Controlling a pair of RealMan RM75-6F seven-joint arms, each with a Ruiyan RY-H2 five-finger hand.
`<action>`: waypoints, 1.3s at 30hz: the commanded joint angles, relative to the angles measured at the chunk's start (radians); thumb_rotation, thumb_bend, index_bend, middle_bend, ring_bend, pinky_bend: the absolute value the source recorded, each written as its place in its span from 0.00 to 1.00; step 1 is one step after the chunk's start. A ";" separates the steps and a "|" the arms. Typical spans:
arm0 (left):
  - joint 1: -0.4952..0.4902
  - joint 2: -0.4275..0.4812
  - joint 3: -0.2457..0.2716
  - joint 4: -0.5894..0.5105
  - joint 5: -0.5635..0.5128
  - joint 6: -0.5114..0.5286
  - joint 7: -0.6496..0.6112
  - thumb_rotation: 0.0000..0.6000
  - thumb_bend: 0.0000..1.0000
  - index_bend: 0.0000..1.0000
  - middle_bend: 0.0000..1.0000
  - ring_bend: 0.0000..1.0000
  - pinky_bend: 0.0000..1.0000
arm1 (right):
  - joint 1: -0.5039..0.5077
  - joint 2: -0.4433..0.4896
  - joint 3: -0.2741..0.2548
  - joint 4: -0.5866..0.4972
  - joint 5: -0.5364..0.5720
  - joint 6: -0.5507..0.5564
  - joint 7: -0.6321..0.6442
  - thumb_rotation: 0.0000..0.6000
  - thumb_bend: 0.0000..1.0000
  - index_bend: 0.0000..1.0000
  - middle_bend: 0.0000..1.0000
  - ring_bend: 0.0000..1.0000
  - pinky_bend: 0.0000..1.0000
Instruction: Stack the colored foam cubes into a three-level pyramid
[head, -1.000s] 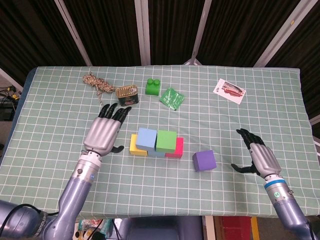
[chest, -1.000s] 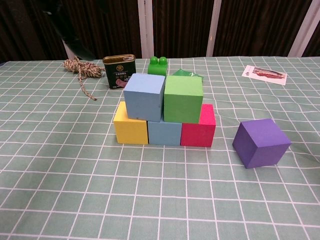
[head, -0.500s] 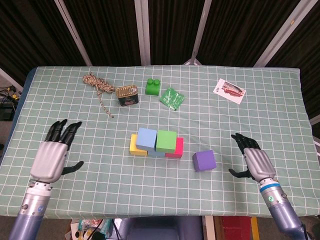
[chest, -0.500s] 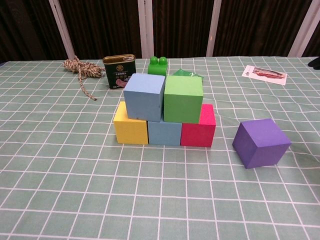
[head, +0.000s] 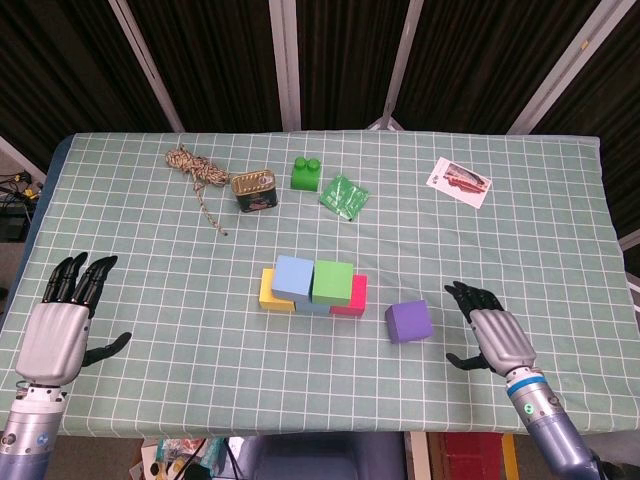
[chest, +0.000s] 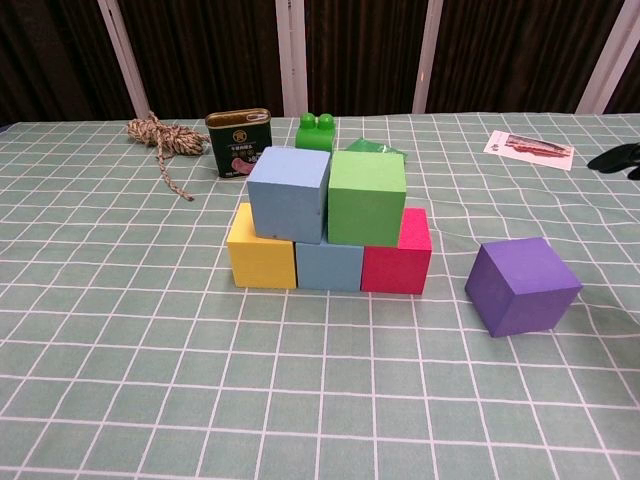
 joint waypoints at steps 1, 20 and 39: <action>0.013 0.003 -0.014 -0.004 0.005 -0.017 -0.001 1.00 0.06 0.03 0.11 0.01 0.04 | 0.002 -0.020 -0.015 0.004 -0.032 -0.006 -0.013 1.00 0.24 0.00 0.02 0.01 0.00; 0.073 0.004 -0.096 0.004 0.019 -0.100 -0.021 1.00 0.07 0.03 0.11 0.01 0.04 | 0.053 -0.204 0.006 0.205 -0.190 -0.011 -0.061 1.00 0.24 0.00 0.13 0.07 0.00; 0.106 0.010 -0.168 0.011 -0.011 -0.168 -0.041 1.00 0.06 0.03 0.11 0.01 0.04 | 0.123 -0.266 0.016 0.291 -0.097 -0.107 -0.108 1.00 0.24 0.00 0.18 0.07 0.00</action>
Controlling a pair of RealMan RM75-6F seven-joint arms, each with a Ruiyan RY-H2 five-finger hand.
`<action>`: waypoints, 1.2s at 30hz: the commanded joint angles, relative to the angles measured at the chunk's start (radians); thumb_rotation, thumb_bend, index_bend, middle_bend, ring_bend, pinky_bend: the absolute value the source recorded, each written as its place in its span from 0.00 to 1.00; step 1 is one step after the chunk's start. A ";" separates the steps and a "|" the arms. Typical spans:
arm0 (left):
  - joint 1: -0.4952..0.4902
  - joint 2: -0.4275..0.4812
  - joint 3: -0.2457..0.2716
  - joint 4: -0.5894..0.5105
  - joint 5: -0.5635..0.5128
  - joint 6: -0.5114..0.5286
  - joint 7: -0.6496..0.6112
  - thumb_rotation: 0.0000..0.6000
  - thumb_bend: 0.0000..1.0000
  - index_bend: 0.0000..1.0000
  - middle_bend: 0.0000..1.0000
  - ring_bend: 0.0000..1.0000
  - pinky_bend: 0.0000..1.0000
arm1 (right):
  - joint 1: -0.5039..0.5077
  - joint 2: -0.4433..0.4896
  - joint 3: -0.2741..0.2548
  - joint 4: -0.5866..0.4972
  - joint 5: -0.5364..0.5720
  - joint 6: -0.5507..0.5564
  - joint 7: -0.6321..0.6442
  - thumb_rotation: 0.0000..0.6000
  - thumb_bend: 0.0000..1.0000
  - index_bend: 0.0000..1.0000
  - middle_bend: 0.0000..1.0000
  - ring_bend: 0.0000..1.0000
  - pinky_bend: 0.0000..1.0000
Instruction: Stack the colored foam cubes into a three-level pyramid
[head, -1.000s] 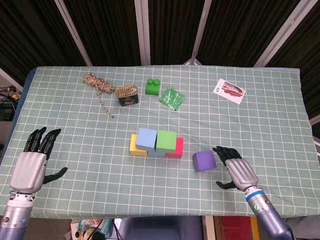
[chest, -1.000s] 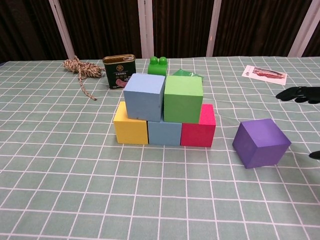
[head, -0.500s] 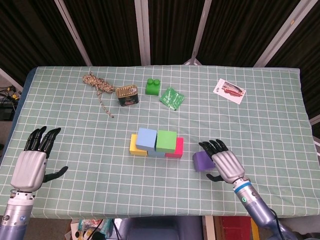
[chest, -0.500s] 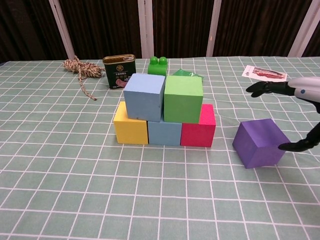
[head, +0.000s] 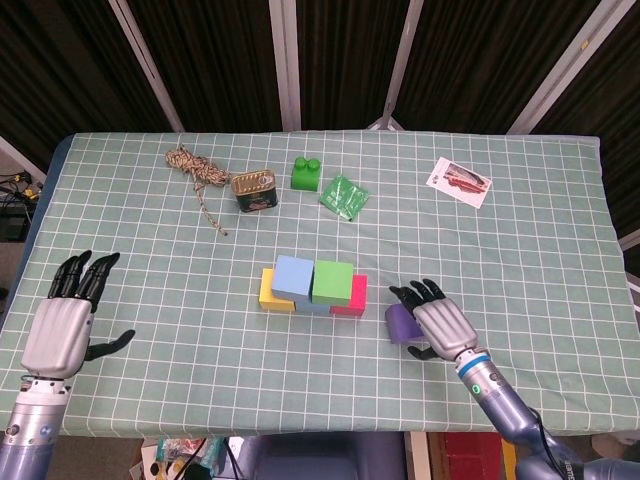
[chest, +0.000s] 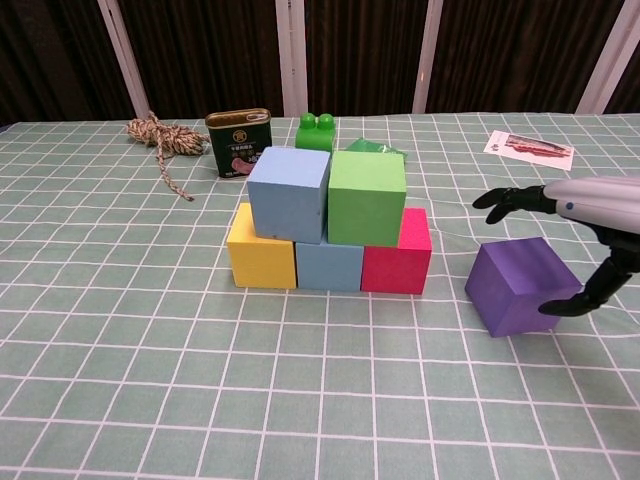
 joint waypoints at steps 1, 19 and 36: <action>0.005 0.002 -0.008 -0.001 0.001 -0.004 -0.004 1.00 0.06 0.04 0.11 0.01 0.04 | 0.006 -0.011 -0.001 0.015 0.009 -0.007 -0.001 1.00 0.24 0.00 0.19 0.07 0.00; 0.032 0.005 -0.041 -0.006 0.007 -0.041 -0.003 1.00 0.07 0.05 0.11 0.01 0.04 | 0.006 -0.047 -0.001 0.067 0.024 0.012 0.014 1.00 0.24 0.00 0.44 0.22 0.00; 0.048 0.006 -0.063 -0.009 0.014 -0.061 0.001 1.00 0.06 0.05 0.11 0.01 0.04 | 0.020 0.050 0.066 0.059 0.276 0.037 -0.049 1.00 0.24 0.00 0.45 0.22 0.00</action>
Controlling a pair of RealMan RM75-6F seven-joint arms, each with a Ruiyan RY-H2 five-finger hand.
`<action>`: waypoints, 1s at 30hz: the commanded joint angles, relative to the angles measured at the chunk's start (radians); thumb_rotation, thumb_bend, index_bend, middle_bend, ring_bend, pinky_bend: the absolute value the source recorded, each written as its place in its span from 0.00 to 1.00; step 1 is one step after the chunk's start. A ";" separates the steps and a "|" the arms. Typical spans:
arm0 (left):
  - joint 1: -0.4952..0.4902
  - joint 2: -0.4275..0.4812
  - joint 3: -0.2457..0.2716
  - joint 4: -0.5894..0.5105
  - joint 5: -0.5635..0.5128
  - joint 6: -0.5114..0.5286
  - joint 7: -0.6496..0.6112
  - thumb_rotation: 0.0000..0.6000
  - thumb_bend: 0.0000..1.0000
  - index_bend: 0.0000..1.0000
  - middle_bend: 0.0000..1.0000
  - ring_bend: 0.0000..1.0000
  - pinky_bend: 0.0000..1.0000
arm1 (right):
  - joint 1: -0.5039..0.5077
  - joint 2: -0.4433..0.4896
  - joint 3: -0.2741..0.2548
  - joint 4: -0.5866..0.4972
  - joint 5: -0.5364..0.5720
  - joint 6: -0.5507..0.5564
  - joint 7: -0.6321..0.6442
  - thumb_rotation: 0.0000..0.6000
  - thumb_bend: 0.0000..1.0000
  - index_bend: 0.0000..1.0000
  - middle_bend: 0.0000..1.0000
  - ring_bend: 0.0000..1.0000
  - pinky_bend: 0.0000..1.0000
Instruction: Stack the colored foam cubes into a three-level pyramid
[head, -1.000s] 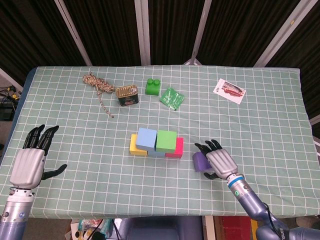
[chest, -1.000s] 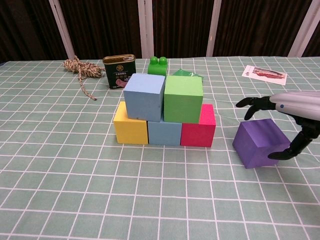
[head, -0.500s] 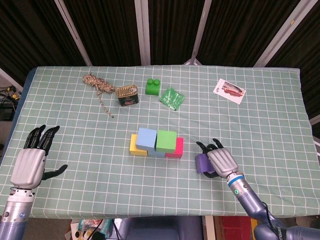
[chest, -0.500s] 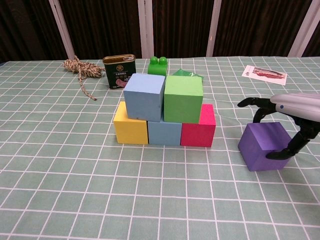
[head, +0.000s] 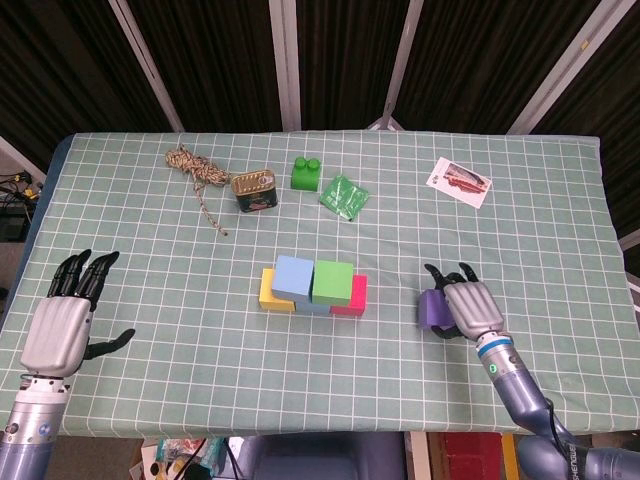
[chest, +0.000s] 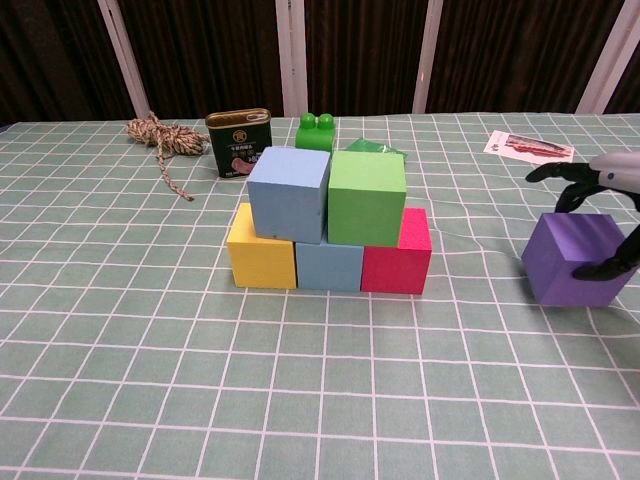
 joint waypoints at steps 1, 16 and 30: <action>0.002 -0.001 -0.001 -0.002 0.003 -0.003 0.002 1.00 0.06 0.05 0.11 0.01 0.04 | 0.009 0.023 0.019 0.014 0.078 0.001 -0.020 1.00 0.24 0.00 0.45 0.23 0.00; 0.014 -0.006 -0.009 -0.006 0.009 -0.022 0.017 1.00 0.07 0.05 0.11 0.01 0.04 | 0.012 0.014 0.013 0.074 0.189 -0.017 -0.005 1.00 0.24 0.00 0.45 0.22 0.00; 0.025 -0.003 -0.018 -0.015 0.022 -0.027 0.027 1.00 0.06 0.05 0.11 0.01 0.04 | -0.008 0.044 -0.006 0.038 0.190 -0.001 0.011 1.00 0.24 0.00 0.33 0.18 0.00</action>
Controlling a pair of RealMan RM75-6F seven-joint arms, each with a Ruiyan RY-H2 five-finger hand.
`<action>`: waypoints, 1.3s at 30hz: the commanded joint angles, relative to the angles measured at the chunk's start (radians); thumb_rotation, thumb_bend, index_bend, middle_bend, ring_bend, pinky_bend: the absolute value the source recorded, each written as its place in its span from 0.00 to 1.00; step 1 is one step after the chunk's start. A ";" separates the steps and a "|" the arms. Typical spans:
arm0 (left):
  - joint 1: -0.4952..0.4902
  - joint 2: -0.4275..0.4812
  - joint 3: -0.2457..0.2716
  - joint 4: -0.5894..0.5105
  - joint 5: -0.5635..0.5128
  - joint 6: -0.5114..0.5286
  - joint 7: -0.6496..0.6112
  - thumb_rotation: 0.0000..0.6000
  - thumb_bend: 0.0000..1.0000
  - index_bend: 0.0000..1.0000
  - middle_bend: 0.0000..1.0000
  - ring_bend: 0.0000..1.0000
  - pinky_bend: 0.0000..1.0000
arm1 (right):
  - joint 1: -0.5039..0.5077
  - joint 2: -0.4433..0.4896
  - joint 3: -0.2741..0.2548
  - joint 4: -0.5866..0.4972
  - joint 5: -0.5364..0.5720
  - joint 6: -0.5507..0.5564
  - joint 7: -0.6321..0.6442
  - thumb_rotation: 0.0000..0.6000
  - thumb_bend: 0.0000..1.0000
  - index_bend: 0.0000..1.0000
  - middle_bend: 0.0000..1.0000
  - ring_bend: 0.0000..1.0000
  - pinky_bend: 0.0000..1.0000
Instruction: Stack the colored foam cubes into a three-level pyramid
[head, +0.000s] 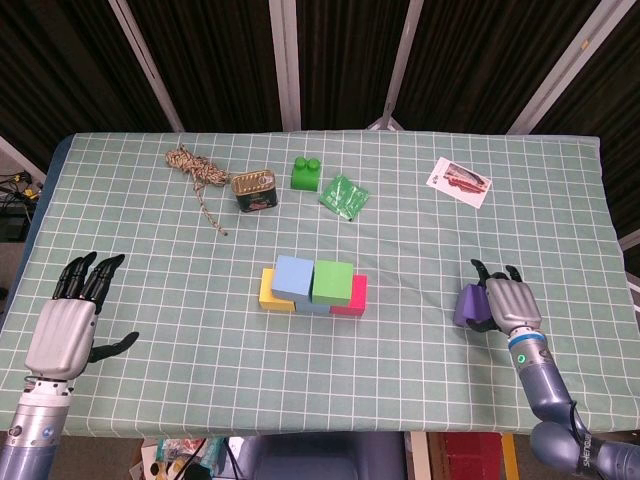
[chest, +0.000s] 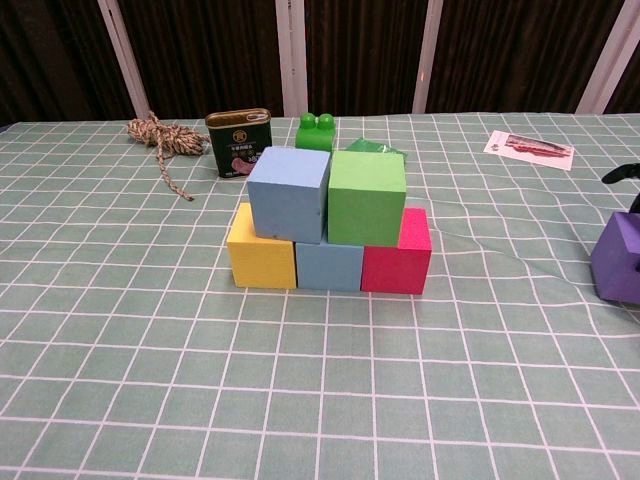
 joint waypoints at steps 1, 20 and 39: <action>0.002 0.003 -0.002 -0.002 -0.001 0.000 0.001 1.00 0.06 0.05 0.11 0.01 0.04 | -0.002 0.009 -0.006 -0.010 -0.002 -0.002 -0.001 1.00 0.24 0.00 0.30 0.17 0.00; 0.011 0.000 -0.009 -0.004 0.007 -0.012 0.011 1.00 0.06 0.05 0.11 0.01 0.04 | 0.033 0.090 -0.044 -0.025 -0.007 -0.088 -0.030 1.00 0.24 0.00 0.16 0.09 0.00; 0.015 -0.008 -0.015 0.004 0.009 -0.021 0.016 1.00 0.06 0.05 0.11 0.01 0.04 | 0.035 0.074 -0.064 0.036 -0.081 -0.114 0.015 1.00 0.24 0.00 0.27 0.12 0.00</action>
